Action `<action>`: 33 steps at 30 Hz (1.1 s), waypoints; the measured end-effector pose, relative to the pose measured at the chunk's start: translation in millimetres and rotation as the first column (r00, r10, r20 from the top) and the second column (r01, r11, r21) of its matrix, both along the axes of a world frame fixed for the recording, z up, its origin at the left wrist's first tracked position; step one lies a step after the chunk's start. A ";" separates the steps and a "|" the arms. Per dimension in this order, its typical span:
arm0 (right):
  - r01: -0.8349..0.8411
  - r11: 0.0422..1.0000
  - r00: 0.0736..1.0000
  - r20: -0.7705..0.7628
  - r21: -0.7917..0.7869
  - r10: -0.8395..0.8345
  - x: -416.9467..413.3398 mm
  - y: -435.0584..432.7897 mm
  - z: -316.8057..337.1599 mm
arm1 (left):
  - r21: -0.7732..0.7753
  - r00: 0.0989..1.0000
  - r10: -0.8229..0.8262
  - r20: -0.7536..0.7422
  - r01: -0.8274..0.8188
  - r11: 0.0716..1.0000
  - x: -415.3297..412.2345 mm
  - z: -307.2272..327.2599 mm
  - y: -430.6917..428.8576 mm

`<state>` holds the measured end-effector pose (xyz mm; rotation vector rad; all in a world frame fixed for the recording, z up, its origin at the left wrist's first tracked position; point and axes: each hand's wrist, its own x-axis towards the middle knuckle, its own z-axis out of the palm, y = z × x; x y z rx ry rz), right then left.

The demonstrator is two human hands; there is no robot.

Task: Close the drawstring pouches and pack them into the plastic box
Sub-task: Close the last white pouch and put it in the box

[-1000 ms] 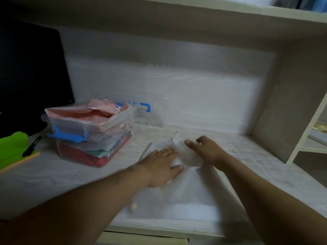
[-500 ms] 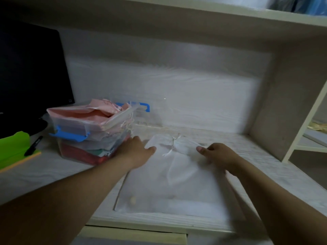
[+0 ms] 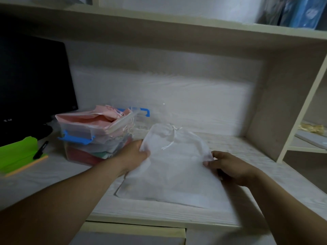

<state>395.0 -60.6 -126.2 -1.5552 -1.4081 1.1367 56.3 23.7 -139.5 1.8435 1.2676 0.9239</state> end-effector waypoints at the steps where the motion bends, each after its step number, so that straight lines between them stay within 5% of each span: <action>1: -0.019 1.000 1.000 0.020 0.005 0.019 0.0 -1.3 -0.4 | -0.004 0.999 -0.020 0.030 0.020 1.000 -0.3 0.5 -2.5; 5: 0.102 0.989 0.993 -0.071 0.107 -0.094 1.2 -0.4 -11.9 | -0.218 0.953 -0.250 0.171 0.284 0.934 -11.1 3.7 -9.0; 11: 0.254 0.949 0.967 -0.062 0.185 -0.246 6.4 -0.1 -23.2 | -0.241 0.967 -0.049 0.248 0.111 0.964 -7.8 -0.9 -11.8; 17: 0.066 0.984 0.920 0.371 0.165 -0.124 3.8 -17.8 -0.9 | -0.132 0.979 -0.108 -0.170 0.086 0.988 -6.4 11.1 -21.4; 21: 0.061 0.980 0.842 0.518 0.189 -0.153 -17.6 -25.8 29.9 | 0.016 0.992 0.032 -0.120 -0.030 0.999 5.9 35.8 -22.5; 23: -0.009 0.954 0.745 0.638 0.301 -0.194 -45.4 -19.2 36.2 | 0.164 0.967 0.079 -0.243 -0.039 0.986 29.1 45.0 -34.0; 25: -0.145 0.945 0.689 0.716 0.293 -0.117 -75.1 -11.7 28.6 | 0.161 0.904 -0.058 -0.424 0.139 0.977 59.8 36.1 -49.9; 29: -0.317 0.942 0.346 0.911 -0.112 0.225 -89.9 2.1 -17.9 | -0.009 0.663 -0.189 -0.725 0.265 0.964 80.2 -4.0 -56.6; 33: -0.272 0.961 0.379 0.911 -0.058 0.162 -75.9 -2.2 -32.8 | -0.033 0.579 -0.164 -0.799 0.230 0.973 65.2 -13.5 -46.2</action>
